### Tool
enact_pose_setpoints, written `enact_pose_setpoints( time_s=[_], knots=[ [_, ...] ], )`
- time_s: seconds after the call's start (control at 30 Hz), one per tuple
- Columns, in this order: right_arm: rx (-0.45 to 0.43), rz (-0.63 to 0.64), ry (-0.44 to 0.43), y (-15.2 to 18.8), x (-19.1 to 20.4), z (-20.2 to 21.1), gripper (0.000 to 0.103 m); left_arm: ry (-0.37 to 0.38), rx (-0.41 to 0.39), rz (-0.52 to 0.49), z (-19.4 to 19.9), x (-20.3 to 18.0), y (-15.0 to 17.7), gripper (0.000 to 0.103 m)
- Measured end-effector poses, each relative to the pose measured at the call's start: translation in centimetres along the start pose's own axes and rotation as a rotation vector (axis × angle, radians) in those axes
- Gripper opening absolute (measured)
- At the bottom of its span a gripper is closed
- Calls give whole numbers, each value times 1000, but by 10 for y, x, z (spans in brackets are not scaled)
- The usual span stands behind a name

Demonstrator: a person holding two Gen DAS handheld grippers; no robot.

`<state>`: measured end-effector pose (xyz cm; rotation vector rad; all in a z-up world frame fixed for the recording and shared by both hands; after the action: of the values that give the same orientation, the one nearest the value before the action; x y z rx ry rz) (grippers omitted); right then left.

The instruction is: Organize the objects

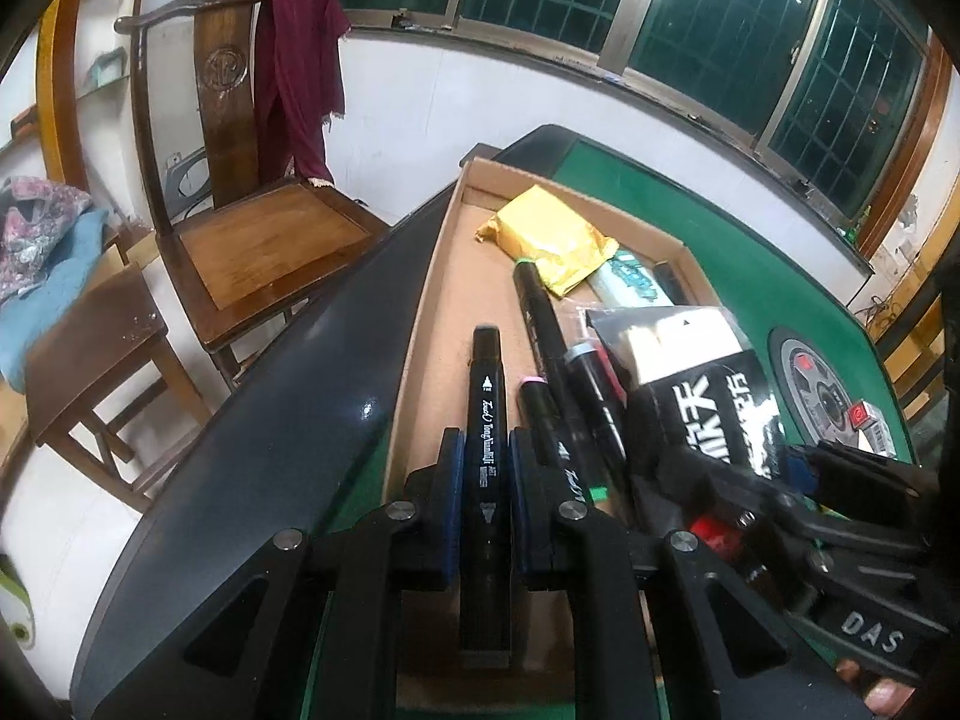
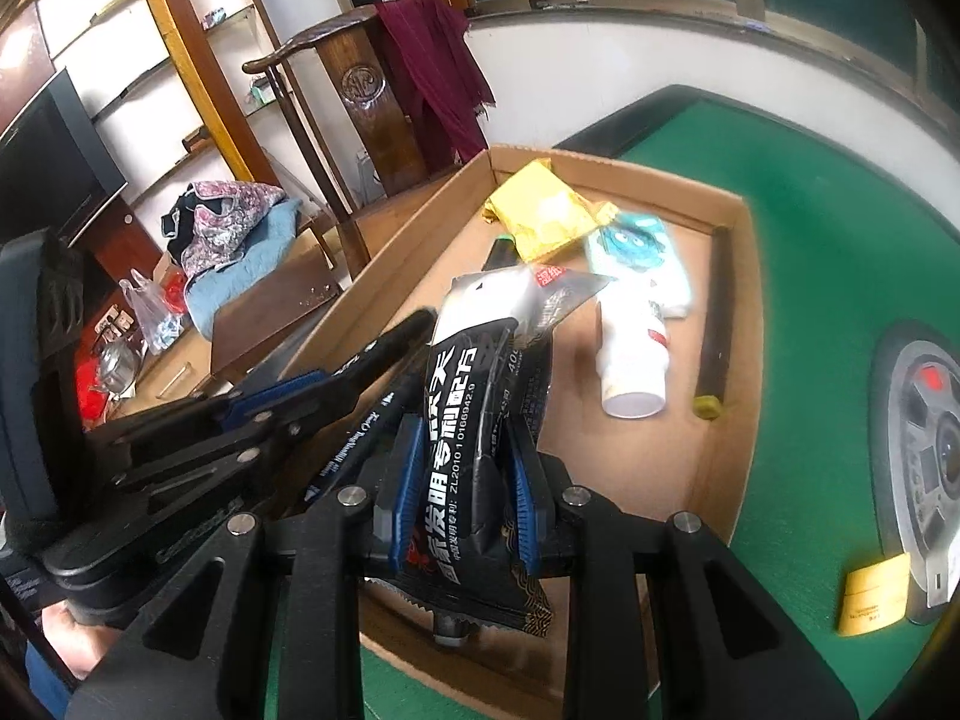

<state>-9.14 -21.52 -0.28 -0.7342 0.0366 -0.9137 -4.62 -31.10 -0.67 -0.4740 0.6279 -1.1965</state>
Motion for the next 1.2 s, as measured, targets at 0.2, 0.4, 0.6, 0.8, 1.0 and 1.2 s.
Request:
enact_pose_setpoints(
  time_s=[0.2,0.4,0.6,0.8,1.0,1.2],
  knots=[
    [6,7,12,-1,0,1,24,-14,19,-58,-10,-7,-7,12],
    [15,9,14,-4,-2,-2,24,-13,32,-74,-18,-7,-16,12],
    [1,9,42,-11,-3,-3,25,4,42,-52,-22,-9,-22,12],
    [-4,3,87,-11,-12,0,28,52,40,5,-18,-8,-22,13],
    [10,-24,73,-9,-18,8,36,98,24,47,-4,-13,-25,13],
    [-41,-43,92,-9,-27,34,39,259,8,97,8,-33,-24,13]
  ],
)
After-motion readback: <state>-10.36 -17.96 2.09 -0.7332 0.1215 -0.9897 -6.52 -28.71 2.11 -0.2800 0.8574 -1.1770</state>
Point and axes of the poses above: each gripper's, at about its wrist camera, not at the fingertips, and z roughly against the way its jaws point, x to its left, y to its underside, the point moved 5 cm from there along -z, roughly the way its jaws point, and after that the axes turned 4 degrees about -z, right-handed, at the moved point
